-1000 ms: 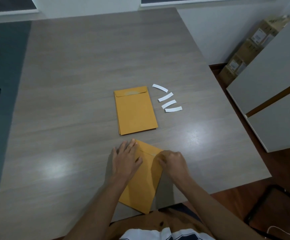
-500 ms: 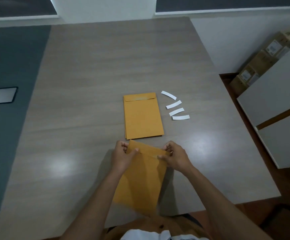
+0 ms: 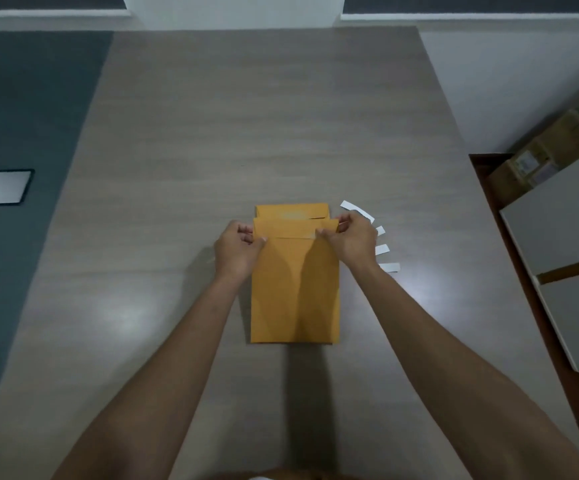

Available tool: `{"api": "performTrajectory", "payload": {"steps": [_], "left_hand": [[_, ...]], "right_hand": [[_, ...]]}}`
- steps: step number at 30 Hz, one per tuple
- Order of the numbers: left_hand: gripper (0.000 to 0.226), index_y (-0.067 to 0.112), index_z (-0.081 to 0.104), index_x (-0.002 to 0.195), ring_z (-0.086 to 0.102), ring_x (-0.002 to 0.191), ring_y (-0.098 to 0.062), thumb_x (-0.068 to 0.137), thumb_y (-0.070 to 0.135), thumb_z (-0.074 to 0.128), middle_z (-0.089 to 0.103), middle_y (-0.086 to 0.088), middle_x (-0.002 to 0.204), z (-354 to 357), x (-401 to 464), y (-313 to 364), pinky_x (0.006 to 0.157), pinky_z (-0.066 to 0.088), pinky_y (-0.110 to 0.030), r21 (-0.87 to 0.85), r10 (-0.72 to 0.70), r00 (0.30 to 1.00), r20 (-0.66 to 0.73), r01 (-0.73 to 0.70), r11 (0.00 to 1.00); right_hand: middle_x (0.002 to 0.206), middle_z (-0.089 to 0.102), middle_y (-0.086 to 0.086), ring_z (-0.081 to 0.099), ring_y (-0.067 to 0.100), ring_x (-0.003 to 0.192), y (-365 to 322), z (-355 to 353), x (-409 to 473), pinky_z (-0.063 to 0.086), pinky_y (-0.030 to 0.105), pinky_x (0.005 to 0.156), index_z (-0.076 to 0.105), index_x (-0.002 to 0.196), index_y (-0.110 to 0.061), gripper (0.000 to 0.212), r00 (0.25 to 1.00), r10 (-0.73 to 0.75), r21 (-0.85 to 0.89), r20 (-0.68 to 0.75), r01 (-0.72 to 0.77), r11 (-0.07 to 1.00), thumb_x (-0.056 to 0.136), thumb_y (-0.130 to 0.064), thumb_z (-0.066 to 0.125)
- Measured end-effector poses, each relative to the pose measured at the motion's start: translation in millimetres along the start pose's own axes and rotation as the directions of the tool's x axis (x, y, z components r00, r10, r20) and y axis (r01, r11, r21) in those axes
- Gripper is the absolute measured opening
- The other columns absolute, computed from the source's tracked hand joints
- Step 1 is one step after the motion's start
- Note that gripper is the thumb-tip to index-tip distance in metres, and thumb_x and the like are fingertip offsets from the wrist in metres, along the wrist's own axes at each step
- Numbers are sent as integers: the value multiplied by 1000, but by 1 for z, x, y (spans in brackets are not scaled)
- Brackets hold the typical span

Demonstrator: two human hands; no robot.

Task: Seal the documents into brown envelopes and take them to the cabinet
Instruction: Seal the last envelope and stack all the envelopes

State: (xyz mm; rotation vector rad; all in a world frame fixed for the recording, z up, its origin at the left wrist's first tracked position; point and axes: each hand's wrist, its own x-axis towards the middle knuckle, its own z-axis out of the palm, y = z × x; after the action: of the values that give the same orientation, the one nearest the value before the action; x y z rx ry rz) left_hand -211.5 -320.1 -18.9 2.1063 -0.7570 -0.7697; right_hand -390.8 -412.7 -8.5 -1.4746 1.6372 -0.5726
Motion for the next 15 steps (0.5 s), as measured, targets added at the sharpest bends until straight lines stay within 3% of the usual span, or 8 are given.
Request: {"api": "performTrajectory", "payload": {"steps": [2,5,9,12,15], "left_hand": [[22,14,54,93,54,75,-13,84,21,74,53,9,74,7,22,7,67,42,-25,10,-13,1000,-6,13,1000],[18,14,60,99,56,82,-15,86,20,70,60,6,84,17,47,9,67,45,-23,33,-59,998,16,59,998],[37,9,61,111,59,104,-27,86,35,66,60,-11,118,31,68,1,77,46,-31,239,-100,995,21,92,967],[33,9,58,105,59,89,-23,86,35,66,63,-7,101,41,65,1,66,39,-27,227,-101,995,29,91,970],[27,19,55,75,55,62,-14,83,39,71,56,6,69,44,60,7,46,30,-24,116,-194,981,10,191,975]], "right_hand": [[75,54,-9,54,7,71,-8,8,23,43,5,60,61,93,-14,32,1000,3,1,-10,-3,1000,72,-21,84],[83,59,-3,62,18,85,-10,18,50,54,32,81,63,102,-12,41,999,6,-27,-40,-8,1000,69,-24,86],[113,62,13,59,27,108,-2,34,69,48,34,91,54,124,-7,59,1000,11,-149,-28,-15,989,77,-33,80],[119,61,17,55,31,115,3,43,64,44,35,91,49,126,0,58,999,47,-202,24,-41,978,85,-34,71],[112,63,16,58,33,109,5,52,56,47,38,87,57,117,-3,61,995,95,-178,14,-91,980,77,-46,73]]}}
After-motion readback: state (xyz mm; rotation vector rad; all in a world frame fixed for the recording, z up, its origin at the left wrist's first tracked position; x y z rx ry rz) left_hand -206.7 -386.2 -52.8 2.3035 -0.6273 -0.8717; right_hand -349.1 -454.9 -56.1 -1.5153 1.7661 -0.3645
